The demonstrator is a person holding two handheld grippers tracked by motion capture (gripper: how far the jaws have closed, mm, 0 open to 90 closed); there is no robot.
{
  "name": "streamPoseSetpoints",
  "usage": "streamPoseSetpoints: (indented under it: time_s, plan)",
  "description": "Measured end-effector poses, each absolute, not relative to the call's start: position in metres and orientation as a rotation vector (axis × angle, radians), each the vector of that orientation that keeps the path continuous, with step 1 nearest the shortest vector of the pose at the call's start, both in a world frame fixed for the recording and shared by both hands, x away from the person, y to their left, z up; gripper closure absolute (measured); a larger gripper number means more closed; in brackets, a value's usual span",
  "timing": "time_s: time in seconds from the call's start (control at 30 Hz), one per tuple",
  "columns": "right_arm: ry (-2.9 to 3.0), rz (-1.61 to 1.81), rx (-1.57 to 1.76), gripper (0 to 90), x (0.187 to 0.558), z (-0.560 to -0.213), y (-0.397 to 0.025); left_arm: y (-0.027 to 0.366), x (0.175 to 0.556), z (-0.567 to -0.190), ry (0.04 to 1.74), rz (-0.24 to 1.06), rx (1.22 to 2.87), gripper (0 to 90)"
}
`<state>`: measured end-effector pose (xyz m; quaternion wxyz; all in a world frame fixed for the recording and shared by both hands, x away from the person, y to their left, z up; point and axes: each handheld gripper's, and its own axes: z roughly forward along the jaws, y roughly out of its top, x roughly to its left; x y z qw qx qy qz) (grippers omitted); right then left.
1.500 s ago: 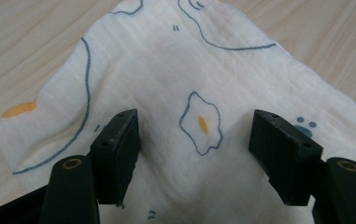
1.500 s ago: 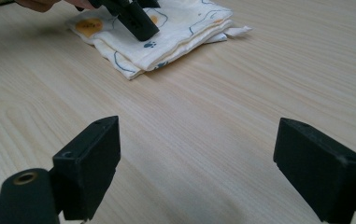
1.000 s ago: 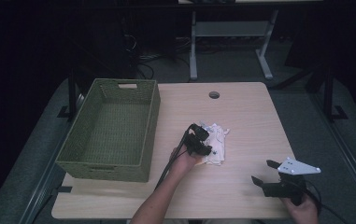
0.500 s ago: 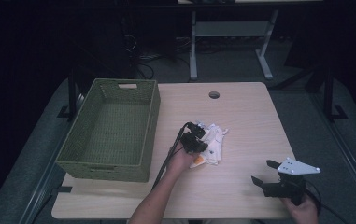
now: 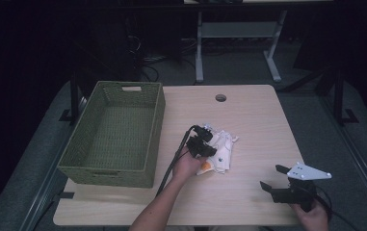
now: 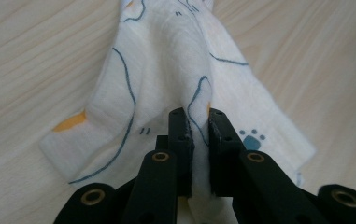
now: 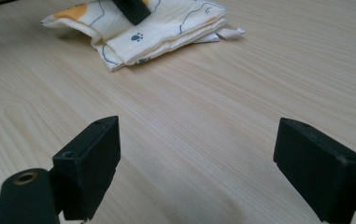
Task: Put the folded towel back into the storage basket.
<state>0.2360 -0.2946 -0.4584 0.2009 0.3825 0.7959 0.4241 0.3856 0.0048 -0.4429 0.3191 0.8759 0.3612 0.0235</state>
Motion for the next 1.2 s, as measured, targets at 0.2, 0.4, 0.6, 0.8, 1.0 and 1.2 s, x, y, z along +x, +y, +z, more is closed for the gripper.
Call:
streamPoseSetpoints:
  time_s: [0.2, 0.4, 0.6, 0.8, 1.0, 1.2]
  plan:
    - [2.217, 1.189, 1.071, 14.5, 0.236, -0.458, -0.295, 0.011, 0.384, -0.427, 0.946, -0.017, 2.244, 82.5]
    - [2.214, 1.188, 1.074, 14.5, 0.235, -0.458, -0.295, 0.024, 0.383, -0.411, 0.948, -0.11, 2.16, 82.5]
    - [2.209, 1.187, 1.08, 14.5, 0.235, -0.458, -0.295, 0.036, 0.38, -0.4, 0.94, -0.161, 2.125, 82.5]
    - [2.207, 1.182, 1.08, 14.5, 0.235, -0.458, -0.295, 0.046, 0.374, -0.386, 0.919, -0.181, 2.081, 82.4]
    - [2.21, 1.171, 1.077, 14.5, 0.235, -0.458, -0.295, 0.058, 0.37, -0.375, 0.911, -0.209, 2.057, 82.4]
    - [2.209, 1.171, 1.086, 14.4, 0.235, -0.459, -0.293, 0.072, 0.367, -0.363, 0.9, -0.223, 2.026, 82.4]
